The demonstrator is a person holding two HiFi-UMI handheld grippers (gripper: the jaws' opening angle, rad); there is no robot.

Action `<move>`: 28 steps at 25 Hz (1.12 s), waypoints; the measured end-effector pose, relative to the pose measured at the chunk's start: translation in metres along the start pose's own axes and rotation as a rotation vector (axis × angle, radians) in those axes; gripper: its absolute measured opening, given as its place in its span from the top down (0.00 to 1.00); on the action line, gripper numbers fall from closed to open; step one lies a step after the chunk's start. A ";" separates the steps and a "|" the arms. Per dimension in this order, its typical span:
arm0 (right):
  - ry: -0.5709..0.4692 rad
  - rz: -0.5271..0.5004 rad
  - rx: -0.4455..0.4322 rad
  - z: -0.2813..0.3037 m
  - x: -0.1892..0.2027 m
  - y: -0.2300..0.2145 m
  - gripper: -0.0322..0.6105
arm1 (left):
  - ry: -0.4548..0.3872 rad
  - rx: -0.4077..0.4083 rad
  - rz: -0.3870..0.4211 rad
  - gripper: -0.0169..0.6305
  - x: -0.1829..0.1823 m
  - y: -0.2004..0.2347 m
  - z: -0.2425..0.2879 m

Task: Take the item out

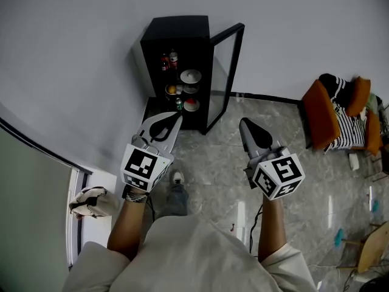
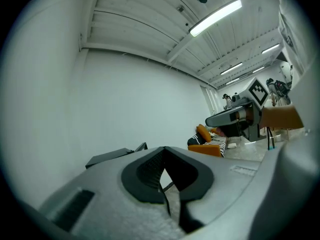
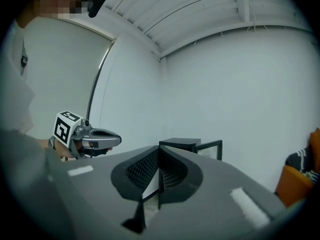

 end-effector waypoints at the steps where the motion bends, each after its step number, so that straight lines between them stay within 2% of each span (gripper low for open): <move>1: 0.003 -0.002 0.003 0.006 0.001 -0.004 0.94 | 0.002 0.000 0.011 0.97 0.000 0.005 0.006; 6: 0.017 -0.025 0.030 0.050 0.000 -0.030 0.94 | -0.025 0.030 0.062 0.97 0.002 0.039 0.049; 13: 0.011 -0.033 0.067 0.140 -0.017 -0.067 0.94 | -0.037 0.077 0.047 0.97 0.010 0.114 0.118; 20: 0.000 0.000 0.081 0.222 -0.031 -0.097 0.94 | -0.005 0.128 0.039 0.97 0.021 0.181 0.177; 28: 0.074 -0.051 0.101 0.292 -0.018 -0.115 0.94 | 0.039 0.153 0.033 0.97 0.048 0.233 0.223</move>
Point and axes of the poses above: the fingertips, and each gripper's own axes: z forward along the fingers, y to its left, x out of its underside, the point moved 4 cm from there along -z, backward along the fingers, and after that the axes turned 3 degrees about y, right-handed, at the moved point
